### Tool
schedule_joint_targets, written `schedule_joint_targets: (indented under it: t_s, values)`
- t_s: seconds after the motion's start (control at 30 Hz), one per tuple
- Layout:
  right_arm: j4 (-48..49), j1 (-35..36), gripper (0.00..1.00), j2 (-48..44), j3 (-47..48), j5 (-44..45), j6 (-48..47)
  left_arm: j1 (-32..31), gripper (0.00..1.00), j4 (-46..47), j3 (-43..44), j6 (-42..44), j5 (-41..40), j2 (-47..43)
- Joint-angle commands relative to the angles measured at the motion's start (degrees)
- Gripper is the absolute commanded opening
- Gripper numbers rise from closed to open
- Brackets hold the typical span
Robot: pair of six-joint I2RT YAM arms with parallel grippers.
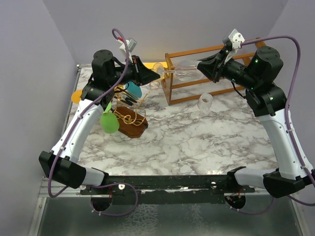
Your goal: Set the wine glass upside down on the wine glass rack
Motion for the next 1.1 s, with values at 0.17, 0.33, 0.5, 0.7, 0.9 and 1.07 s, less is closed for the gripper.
schedule_joint_targets:
  t_s: [0.17,0.33,0.5,0.7,0.9,1.07]
  values:
    - [3.2,-0.3,0.12,-1.8,-3.1,-3.6,-0.7,-0.2,0.0,-1.7,2.8,6.0,-2.4,-0.4]
    - [3.1,-0.3,0.33,-3.0,-4.8,-4.0,-1.9,0.3,0.0,-4.3,3.9,8.6,-6.8,-0.5]
    - [2.0,-0.3,0.53,-3.9,-5.9,-3.6,-3.5,0.7,0.0,-7.4,5.3,12.1,-11.4,-0.3]
    - [0.5,-0.3,0.72,-5.9,-7.2,0.9,-6.6,1.3,0.0,-11.4,7.5,18.4,-17.2,-1.3]
    - [-1.3,-0.3,0.85,-8.6,-9.9,7.5,-11.8,1.4,0.0,-16.2,12.4,28.6,-27.7,-2.0]
    - [-3.9,-0.3,0.9,-9.3,-12.6,8.1,-18.4,1.5,0.0,-19.1,17.0,36.3,-37.6,-1.8]
